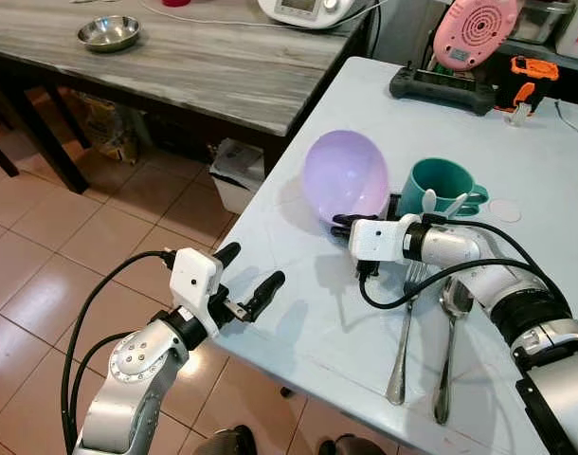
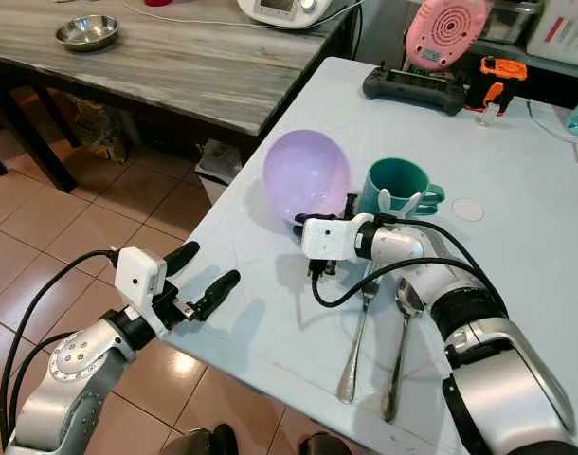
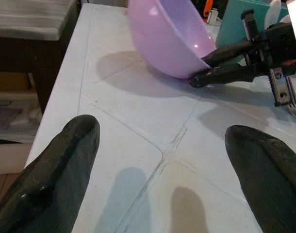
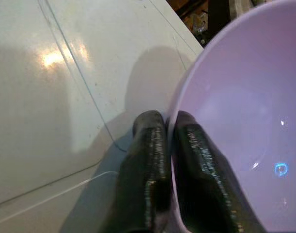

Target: Setting the table

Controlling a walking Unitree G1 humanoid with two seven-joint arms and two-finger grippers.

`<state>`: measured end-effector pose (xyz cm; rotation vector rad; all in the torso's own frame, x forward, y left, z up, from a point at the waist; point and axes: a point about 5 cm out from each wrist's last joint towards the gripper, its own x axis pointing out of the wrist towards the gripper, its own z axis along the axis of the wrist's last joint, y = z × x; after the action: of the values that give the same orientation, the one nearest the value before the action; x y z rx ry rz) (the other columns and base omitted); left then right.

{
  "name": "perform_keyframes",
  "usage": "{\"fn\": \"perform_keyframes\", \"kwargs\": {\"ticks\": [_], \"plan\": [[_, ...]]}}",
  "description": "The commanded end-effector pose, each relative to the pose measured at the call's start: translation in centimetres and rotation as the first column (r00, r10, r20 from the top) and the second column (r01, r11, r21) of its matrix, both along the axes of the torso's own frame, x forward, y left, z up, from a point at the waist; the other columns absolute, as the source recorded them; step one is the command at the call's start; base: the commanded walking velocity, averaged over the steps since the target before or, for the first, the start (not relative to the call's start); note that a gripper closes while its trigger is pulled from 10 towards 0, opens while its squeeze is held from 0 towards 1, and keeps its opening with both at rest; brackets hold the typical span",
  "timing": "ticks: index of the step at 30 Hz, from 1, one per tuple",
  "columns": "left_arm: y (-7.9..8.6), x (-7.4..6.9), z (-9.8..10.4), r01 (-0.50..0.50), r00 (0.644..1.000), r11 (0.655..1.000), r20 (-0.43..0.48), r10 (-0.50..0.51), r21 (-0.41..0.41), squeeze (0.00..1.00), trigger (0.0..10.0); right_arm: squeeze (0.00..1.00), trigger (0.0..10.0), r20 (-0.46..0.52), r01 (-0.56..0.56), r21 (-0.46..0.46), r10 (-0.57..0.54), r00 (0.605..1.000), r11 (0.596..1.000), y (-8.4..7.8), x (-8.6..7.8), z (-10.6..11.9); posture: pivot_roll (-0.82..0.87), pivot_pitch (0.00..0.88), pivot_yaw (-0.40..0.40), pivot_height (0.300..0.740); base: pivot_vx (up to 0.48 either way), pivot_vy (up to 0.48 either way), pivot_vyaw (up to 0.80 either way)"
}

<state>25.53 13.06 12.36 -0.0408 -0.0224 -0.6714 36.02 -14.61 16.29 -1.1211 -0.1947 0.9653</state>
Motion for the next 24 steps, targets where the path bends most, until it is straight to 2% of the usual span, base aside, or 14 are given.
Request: {"fn": "perform_keyframes", "kwargs": {"ticks": [1,10,14,16,17,18,19,21,23,24], "plan": [[-0.2,-0.3,0.3,0.011,1.000,1.000,0.012,-0.011,0.004,0.00,10.0,0.00,0.0,0.036,-0.017,-0.007,0.018,0.999,1.000,0.0,0.1,0.9,-0.18,0.184,0.018,0.740,0.000,0.000,0.00],[-0.1,0.1,0.7,-0.002,0.999,1.000,0.032,0.002,0.001,0.00,10.0,0.00,0.0,0.083,-0.044,-0.002,0.044,0.996,0.999,0.1,-0.1,1.4,-0.19,0.177,0.020,0.740,0.000,0.000,0.00],[0.4,0.8,0.9,-0.063,0.997,0.998,0.053,0.063,0.009,0.00,10.0,0.00,0.0,0.141,-0.078,0.032,0.073,0.987,0.996,0.8,-0.4,2.5,-0.19,0.173,0.017,0.740,0.000,0.000,0.00],[1.0,1.7,0.7,-0.163,0.985,0.987,0.051,0.162,0.011,0.00,10.0,0.00,0.0,0.173,-0.106,0.116,0.085,0.981,0.988,1.9,-0.8,3.8,-0.19,0.169,0.015,0.740,0.000,0.000,0.00],[1.0,1.7,0.7,-0.163,0.985,0.987,0.051,0.162,0.011,0.00,10.0,0.00,0.0,0.173,-0.106,0.116,0.085,0.981,0.988,1.9,-0.8,3.8,-0.19,0.169,0.015,0.740,0.000,0.000,0.00],[1.2,2.2,0.7,-0.225,0.973,0.974,0.053,0.224,0.012,0.00,10.0,0.00,0.0,0.188,-0.109,0.178,0.075,0.979,0.978,2.6,-1.0,4.5,-0.19,0.162,0.011,0.740,0.000,0.000,0.00],[1.2,2.2,0.7,-0.225,0.973,0.974,0.053,0.224,0.012,0.00,10.0,0.00,0.0,0.188,-0.109,0.178,0.075,0.979,0.978,2.6,-1.0,4.5,-0.19,0.162,0.011,0.740,0.000,0.000,0.00],[1.6,2.8,0.7,-0.301,0.953,0.954,0.042,0.301,0.000,0.00,10.0,0.00,0.0,0.179,-0.082,0.314,0.026,0.984,0.946,3.4,-1.3,5.4,-0.20,0.158,0.007,0.740,0.000,0.000,0.00],[1.7,3.1,0.8,-0.326,0.944,0.945,0.044,0.326,-0.012,0.00,10.0,0.00,0.0,0.160,-0.040,0.392,-0.025,0.987,0.919,3.9,-1.4,5.6,-0.20,0.154,0.004,0.740,0.000,0.000,0.00],[1.8,3.2,0.8,-0.332,0.942,0.943,0.042,0.332,-0.016,0.00,10.0,0.00,4.8,0.153,-0.028,0.423,-0.041,0.987,0.906,4.1,-1.6,5.6,-0.20,0.150,0.004,0.740,0.000,0.000,0.00]]}}
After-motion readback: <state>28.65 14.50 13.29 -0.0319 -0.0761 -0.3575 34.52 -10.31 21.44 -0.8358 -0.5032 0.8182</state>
